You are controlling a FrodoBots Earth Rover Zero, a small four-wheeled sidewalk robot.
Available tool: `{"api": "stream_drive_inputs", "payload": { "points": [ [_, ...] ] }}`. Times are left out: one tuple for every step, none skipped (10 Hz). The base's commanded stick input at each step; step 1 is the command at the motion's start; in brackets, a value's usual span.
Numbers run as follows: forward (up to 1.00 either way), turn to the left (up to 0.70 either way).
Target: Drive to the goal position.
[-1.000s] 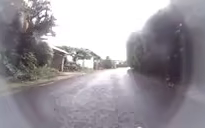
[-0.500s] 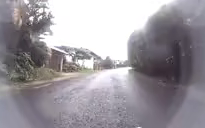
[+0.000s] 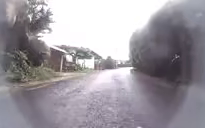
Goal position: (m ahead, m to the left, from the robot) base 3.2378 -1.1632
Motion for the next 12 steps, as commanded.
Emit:
{"api": "stream_drive_inputs", "payload": {
  "points": [
    [0.7,0.0],
    [0.7,0.0],
    [0.7,0.0],
    [0.7,0.0],
    [0.7,0.0],
    [0.7,0.0],
    [0.7,0.0],
    [0.7,0.0],
    [0.7,0.0],
    [0.7,0.01],
    [0.7,0.01],
    [0.7,0.01]
  ]
}}
